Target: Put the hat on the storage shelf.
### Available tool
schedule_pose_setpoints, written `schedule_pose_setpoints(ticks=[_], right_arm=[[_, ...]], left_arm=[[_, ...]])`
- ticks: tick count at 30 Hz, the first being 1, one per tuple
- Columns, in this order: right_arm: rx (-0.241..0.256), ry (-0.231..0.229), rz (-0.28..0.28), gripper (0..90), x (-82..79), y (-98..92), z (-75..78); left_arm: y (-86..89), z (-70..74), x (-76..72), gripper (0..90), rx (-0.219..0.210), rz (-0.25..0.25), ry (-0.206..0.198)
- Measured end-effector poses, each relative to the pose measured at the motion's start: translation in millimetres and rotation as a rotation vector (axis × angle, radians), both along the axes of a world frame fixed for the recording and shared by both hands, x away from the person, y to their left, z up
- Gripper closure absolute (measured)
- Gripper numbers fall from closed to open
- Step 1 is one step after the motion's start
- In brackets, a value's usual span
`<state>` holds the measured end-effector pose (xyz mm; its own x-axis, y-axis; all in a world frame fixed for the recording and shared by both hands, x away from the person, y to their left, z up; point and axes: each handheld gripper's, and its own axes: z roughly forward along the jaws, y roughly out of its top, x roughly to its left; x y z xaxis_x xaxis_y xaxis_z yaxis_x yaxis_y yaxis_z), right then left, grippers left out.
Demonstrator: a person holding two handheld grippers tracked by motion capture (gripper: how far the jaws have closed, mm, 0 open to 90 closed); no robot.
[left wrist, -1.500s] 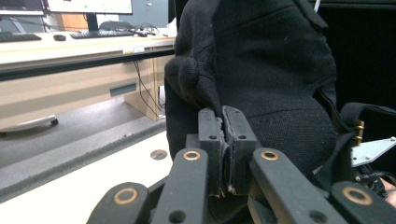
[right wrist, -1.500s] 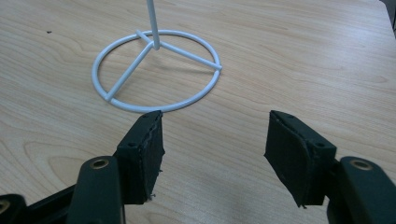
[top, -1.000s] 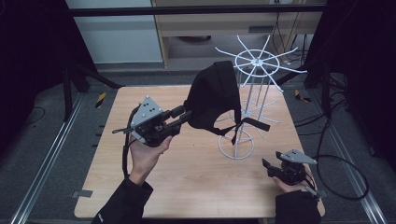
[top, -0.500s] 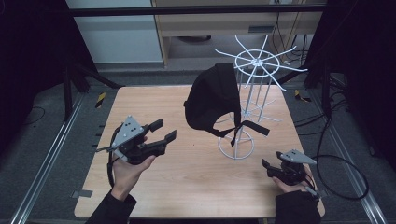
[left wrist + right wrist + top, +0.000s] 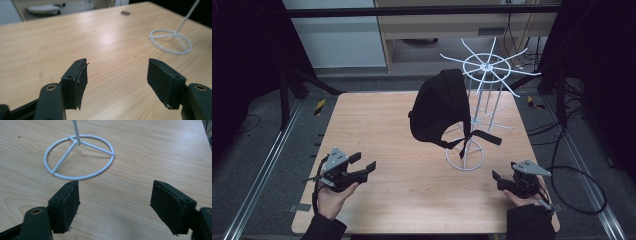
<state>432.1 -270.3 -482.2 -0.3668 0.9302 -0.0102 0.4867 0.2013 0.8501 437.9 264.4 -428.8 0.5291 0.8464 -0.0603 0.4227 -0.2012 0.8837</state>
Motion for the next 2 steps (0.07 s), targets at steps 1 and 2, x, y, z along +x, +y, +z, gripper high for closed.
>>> schedule_pose_setpoints(ticks=[1, 2], right_arm=[[-0.007, -0.001, -0.005, 20.0, 0.9, -0.7, -0.9], [0.002, 0.004, -0.007, 19.5, 0.7, -0.6, -1.0]], left_arm=[[3.8, -4.5, 0.2, 30.9, 0.003, 0.012, 0.008], [8.6, -10.0, 0.7, 30.5, 0.011, 0.029, 0.020]])
